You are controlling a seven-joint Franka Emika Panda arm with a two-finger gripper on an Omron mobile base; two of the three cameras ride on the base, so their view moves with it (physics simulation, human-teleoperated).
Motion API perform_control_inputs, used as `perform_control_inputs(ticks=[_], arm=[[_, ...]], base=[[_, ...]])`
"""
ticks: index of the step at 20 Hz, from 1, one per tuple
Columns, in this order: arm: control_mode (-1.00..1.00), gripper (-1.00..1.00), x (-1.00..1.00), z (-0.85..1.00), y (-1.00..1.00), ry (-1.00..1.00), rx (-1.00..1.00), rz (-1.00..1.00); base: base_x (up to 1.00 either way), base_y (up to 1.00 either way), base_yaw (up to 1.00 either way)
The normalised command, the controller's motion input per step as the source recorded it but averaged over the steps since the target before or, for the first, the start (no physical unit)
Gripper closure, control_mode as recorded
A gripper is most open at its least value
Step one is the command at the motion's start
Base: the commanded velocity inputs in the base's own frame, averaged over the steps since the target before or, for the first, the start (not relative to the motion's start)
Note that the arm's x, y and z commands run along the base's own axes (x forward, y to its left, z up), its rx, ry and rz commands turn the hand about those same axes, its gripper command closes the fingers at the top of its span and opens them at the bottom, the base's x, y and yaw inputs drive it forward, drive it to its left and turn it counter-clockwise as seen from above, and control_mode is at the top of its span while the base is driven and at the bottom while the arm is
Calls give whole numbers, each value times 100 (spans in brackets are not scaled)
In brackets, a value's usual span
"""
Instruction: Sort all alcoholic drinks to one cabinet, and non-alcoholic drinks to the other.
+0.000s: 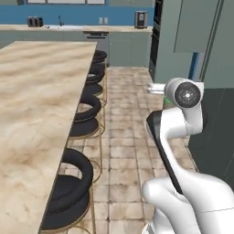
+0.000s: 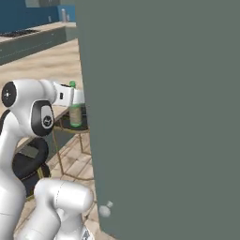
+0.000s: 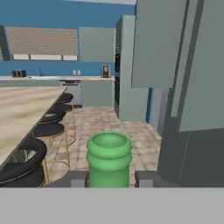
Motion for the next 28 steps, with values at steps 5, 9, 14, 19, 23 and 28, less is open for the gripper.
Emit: perform_control_inputs(ticks=[5,9,14,19,23,28], arm=[[100,100,0,0,0,0,0,0],[100,100,0,0,0,0,0,0],[100,100,0,0,0,0,0,0],[100,100,0,0,0,0,0,0],[100,100,0,0,0,0,0,0],[100,100,0,0,0,0,0,0]], base=[[61,-53,9],[58,-50,8],[57,-50,8],[24,-22,2],[72,-7,0],[81,-5,0]])
